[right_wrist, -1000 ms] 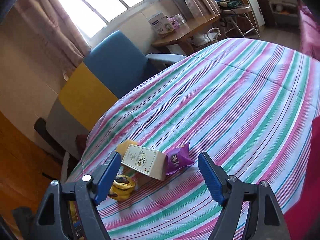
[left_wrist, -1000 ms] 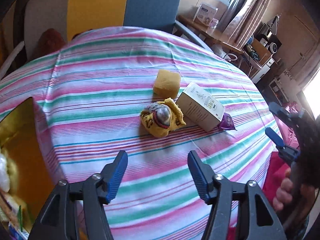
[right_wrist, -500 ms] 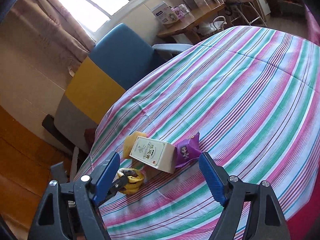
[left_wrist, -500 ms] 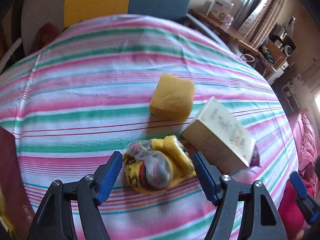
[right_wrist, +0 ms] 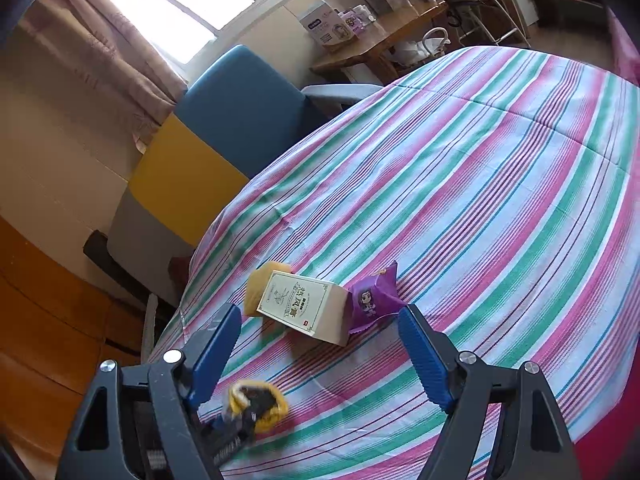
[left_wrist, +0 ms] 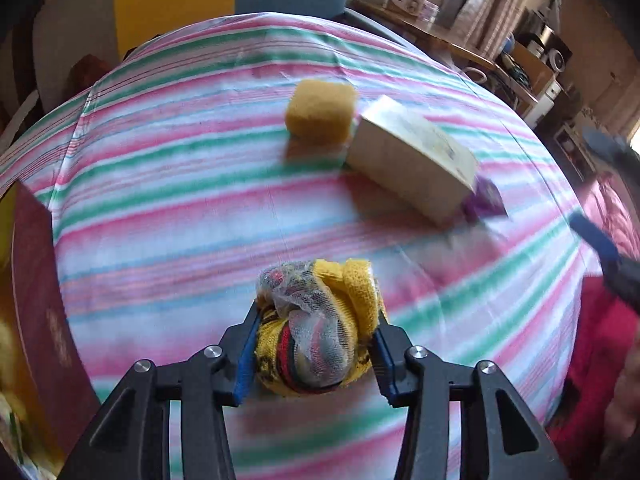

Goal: Organize objects
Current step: 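Lift the sock bundle with the left tool while the right tool grasps the purple snack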

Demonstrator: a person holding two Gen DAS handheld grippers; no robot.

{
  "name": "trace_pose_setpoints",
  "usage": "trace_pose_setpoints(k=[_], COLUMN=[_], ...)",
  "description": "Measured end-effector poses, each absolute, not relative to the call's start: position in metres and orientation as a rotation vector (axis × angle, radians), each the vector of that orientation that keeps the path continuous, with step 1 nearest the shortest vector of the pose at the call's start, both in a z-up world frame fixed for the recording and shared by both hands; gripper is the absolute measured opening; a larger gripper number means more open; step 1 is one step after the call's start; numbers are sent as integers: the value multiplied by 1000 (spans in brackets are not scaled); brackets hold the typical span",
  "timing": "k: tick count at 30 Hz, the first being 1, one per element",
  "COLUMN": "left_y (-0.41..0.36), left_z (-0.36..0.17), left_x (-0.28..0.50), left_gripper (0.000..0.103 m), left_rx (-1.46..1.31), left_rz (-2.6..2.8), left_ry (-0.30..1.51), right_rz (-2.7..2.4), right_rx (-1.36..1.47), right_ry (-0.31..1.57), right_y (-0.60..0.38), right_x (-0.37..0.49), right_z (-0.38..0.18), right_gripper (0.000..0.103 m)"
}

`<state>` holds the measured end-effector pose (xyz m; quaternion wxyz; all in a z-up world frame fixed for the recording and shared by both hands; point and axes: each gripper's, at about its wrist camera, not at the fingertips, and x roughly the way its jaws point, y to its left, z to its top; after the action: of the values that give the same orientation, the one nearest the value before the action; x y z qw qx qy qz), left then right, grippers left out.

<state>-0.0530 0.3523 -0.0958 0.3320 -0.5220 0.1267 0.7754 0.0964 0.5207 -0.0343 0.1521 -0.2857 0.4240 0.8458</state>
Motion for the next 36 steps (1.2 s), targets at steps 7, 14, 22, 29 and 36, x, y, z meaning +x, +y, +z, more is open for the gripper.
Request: trace_pose_setpoints(k=[7, 14, 22, 29, 36], left_y=[329, 323, 316, 313, 313], left_z=[-104, -105, -108, -110, -113], left_x=[9, 9, 7, 4, 8], left_gripper=[48, 48, 48, 50, 50], left_rx=[-1235, -1175, -1164, -1162, -1132], left_rz=[2019, 2015, 1991, 1986, 2017], left_ry=[448, 431, 384, 337, 327], right_rz=[2396, 2323, 2272, 2258, 2259], right_rx=[-830, -868, -1190, -1366, -1462], right_ry=[1201, 1208, 870, 720, 586], right_y=[523, 529, 527, 534, 535], right_x=[97, 96, 51, 9, -11], right_z=[-37, -45, -53, -81, -100], right_gripper=[80, 64, 51, 50, 33])
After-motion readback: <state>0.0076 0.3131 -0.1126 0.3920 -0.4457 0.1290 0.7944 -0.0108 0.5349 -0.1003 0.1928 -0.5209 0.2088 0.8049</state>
